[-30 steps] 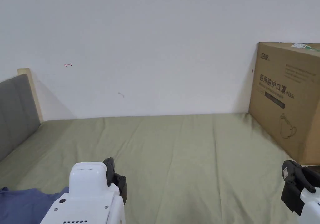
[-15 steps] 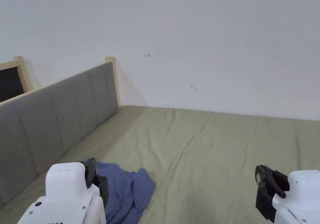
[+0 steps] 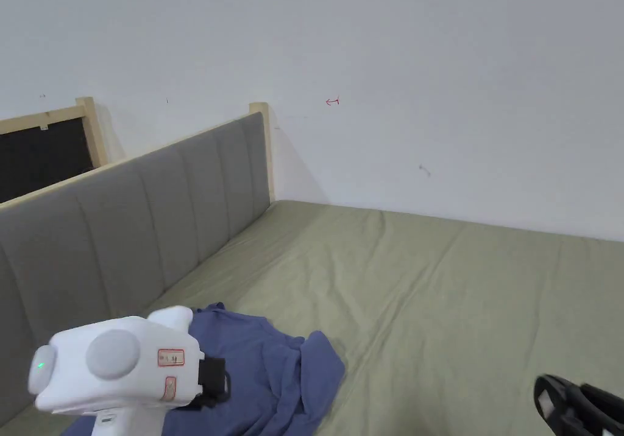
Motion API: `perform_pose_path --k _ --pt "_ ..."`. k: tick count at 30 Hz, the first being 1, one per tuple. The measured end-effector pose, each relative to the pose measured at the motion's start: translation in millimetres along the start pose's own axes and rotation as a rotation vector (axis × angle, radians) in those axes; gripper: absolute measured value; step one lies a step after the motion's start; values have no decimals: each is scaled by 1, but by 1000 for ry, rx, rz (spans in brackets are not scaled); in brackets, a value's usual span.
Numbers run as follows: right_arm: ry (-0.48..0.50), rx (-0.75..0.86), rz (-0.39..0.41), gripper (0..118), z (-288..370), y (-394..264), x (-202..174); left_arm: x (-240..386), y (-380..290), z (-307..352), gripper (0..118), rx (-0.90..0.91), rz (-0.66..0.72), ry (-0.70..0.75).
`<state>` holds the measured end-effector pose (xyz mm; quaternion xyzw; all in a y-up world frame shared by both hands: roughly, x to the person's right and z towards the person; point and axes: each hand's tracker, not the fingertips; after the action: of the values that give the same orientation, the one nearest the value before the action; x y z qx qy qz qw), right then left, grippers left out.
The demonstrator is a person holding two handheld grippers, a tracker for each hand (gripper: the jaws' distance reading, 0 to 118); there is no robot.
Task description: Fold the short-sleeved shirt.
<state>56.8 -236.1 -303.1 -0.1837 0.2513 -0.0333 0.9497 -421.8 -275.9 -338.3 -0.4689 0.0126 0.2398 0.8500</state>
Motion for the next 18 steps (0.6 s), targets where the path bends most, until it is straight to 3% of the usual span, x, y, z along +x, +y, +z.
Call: perform_pose_path --k 1,2,6,11,12,14,18 --pt "-2 -21 -12 1 -2 -2 6 -16 6 -25 76 -47 50 18" --pt "-4 -37 -22 1 -2 -6 11 -25 8 -44 96 -61 69 80" --pt "-31 -102 -29 1 -11 -17 27 -42 15 -111 101 -102 -4 250" --pt "-36 -186 -32 1 -23 -30 37 -60 15 -200 102 -276 -168 328" --pt "-34 -198 -31 1 -25 -33 38 -62 9 -211 106 -274 -185 335" --pt "-30 -221 -30 1 -28 -38 39 -59 6 -215 118 -185 -243 364" --pt "-8 -251 -55 1 -34 -48 40 -27 -7 -184 118 -220 -138 390"
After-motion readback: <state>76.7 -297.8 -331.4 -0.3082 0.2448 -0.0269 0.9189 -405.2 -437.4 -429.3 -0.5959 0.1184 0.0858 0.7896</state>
